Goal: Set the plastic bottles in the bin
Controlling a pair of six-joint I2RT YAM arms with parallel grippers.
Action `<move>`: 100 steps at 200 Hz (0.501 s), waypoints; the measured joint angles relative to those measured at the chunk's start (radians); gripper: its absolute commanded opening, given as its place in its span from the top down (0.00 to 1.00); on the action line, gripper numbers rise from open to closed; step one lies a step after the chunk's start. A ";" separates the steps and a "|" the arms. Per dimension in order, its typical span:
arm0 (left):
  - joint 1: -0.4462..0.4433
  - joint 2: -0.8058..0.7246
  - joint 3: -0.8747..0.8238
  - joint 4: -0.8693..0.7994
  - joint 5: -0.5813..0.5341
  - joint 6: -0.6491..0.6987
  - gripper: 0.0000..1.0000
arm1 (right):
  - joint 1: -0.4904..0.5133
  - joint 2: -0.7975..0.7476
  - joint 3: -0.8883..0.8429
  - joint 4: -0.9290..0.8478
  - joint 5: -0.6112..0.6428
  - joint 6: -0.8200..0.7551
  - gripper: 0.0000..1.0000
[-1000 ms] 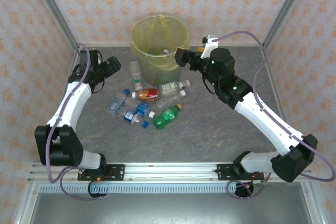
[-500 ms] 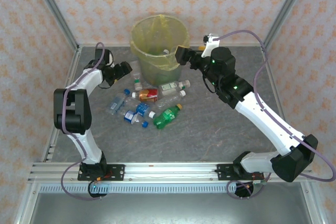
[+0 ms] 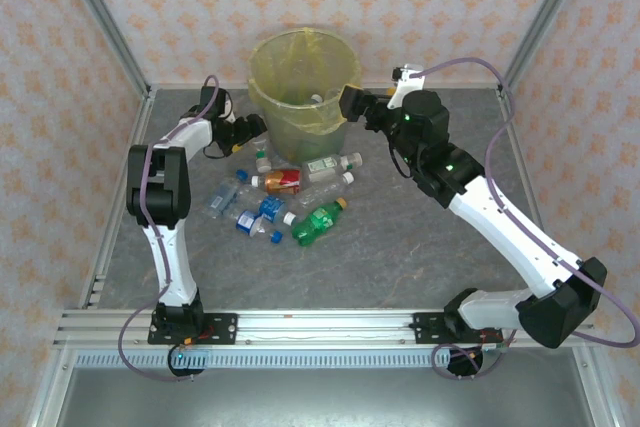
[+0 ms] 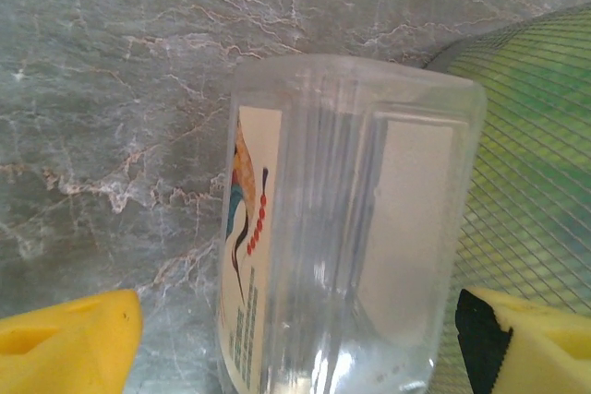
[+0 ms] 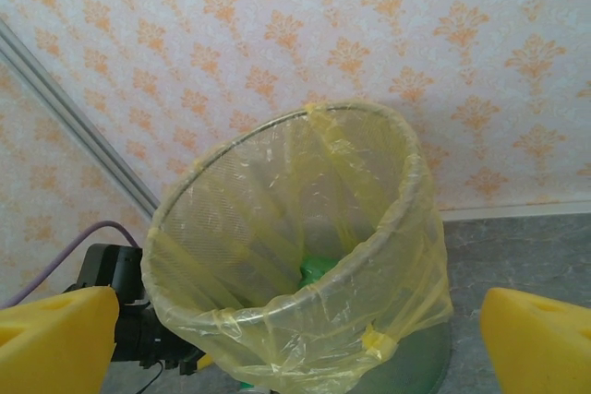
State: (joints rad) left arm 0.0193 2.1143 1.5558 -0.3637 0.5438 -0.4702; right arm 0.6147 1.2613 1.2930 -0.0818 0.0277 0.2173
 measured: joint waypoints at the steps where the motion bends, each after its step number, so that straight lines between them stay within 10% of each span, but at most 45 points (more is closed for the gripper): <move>1: 0.000 0.001 0.002 0.000 0.000 0.000 0.10 | 0.000 0.000 0.000 0.000 0.000 0.000 0.00; 100: -0.007 0.050 0.087 -0.074 -0.103 0.000 0.12 | 0.000 -0.015 -0.006 -0.008 0.029 0.011 0.00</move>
State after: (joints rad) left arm 0.0124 2.1647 1.6424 -0.4381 0.4412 -0.4698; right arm 0.6147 1.2461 1.2873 -0.0895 0.0570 0.2279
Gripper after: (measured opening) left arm 0.882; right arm 0.996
